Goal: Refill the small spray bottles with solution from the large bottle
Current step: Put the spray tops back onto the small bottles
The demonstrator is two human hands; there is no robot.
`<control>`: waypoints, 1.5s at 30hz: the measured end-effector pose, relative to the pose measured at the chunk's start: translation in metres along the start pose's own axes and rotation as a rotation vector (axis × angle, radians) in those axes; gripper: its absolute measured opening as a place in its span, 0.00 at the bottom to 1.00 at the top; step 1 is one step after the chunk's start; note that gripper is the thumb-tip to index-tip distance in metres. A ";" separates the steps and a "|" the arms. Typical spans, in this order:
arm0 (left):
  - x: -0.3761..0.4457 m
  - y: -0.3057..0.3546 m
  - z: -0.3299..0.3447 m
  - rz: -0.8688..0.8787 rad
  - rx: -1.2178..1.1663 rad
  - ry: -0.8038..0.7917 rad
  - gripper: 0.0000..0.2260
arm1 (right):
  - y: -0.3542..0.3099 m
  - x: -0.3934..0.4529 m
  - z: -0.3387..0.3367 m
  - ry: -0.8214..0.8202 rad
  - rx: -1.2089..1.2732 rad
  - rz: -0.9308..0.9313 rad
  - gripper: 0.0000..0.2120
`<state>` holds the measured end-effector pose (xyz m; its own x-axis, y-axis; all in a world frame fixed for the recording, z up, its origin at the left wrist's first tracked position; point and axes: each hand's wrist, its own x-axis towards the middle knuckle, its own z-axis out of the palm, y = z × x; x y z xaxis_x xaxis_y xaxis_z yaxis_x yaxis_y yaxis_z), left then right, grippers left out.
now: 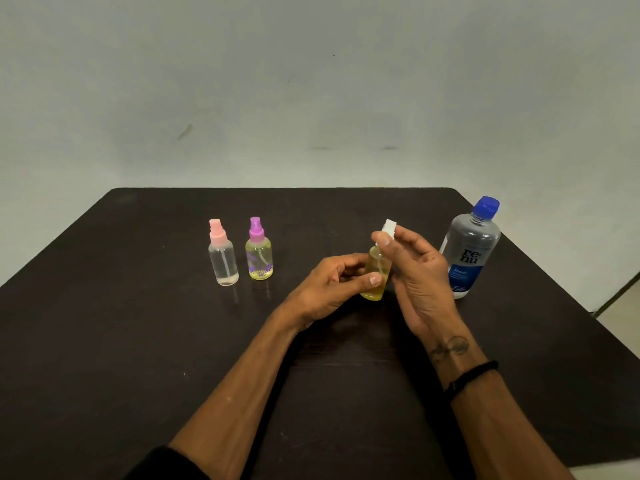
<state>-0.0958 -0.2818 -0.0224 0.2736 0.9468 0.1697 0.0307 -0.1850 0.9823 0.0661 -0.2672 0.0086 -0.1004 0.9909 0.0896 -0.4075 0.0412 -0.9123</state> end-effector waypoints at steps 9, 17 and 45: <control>-0.003 0.009 -0.010 -0.099 -0.202 -0.139 0.18 | -0.005 0.000 -0.001 -0.217 0.085 0.114 0.19; -0.008 0.011 -0.017 -0.217 -0.456 -0.260 0.22 | 0.002 0.003 -0.004 -0.322 0.119 0.175 0.19; -0.010 0.011 -0.016 -0.205 -0.499 -0.271 0.21 | 0.003 0.000 -0.005 -0.261 0.182 0.187 0.17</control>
<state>-0.1135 -0.2891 -0.0120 0.5468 0.8372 0.0108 -0.3282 0.2024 0.9227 0.0692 -0.2666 0.0036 -0.4072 0.9120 0.0487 -0.5129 -0.1843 -0.8384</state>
